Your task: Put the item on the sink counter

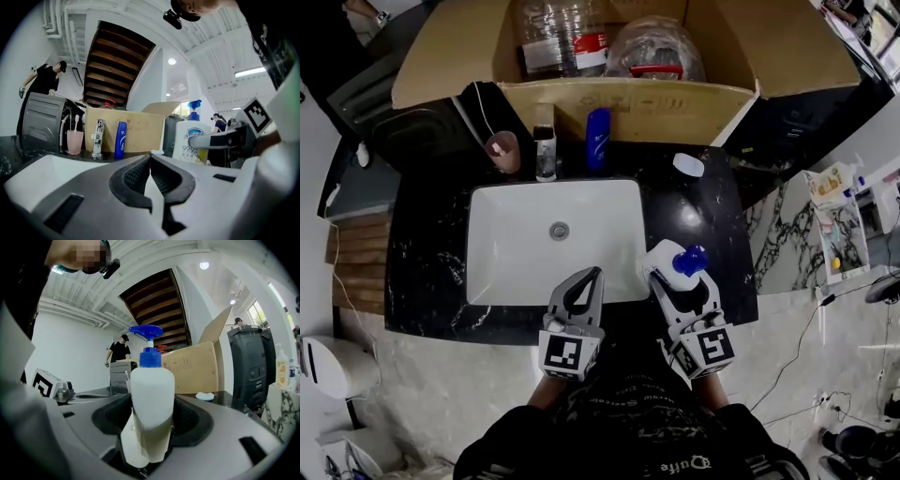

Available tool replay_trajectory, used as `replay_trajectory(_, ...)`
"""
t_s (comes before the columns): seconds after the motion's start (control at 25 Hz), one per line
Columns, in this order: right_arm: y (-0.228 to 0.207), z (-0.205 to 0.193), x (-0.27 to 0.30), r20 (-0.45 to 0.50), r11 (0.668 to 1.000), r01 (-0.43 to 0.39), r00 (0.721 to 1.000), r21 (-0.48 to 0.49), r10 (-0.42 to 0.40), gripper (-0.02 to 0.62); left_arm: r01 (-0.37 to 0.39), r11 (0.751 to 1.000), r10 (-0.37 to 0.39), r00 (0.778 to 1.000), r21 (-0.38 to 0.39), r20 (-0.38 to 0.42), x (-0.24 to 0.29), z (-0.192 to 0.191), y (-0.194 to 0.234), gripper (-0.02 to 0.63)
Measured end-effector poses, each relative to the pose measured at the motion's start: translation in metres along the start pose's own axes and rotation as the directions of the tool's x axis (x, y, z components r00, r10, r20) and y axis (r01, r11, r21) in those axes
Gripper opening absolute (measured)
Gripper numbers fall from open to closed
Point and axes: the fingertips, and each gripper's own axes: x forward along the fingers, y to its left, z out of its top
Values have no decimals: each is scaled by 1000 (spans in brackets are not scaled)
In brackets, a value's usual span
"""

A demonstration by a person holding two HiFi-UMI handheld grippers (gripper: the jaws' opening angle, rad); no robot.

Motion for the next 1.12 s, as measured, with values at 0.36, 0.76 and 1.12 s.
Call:
replay_trajectory(0.36,-23,20,28,1,999,-20,1000,-27,21,258,-69,996,69,998,-48,-10,12,-1,19,8)
replay_trajectory(0.76,-61,53,58,58,994,-68,996,-87,74,258,-144,988,144,990,-62,-10,34,9,22,8)
replay_trajectory(1.12,-87,80,103,77,990,-89,992,-107,98,258,-206,977,205,978,-55,-26,35,12,32,8)
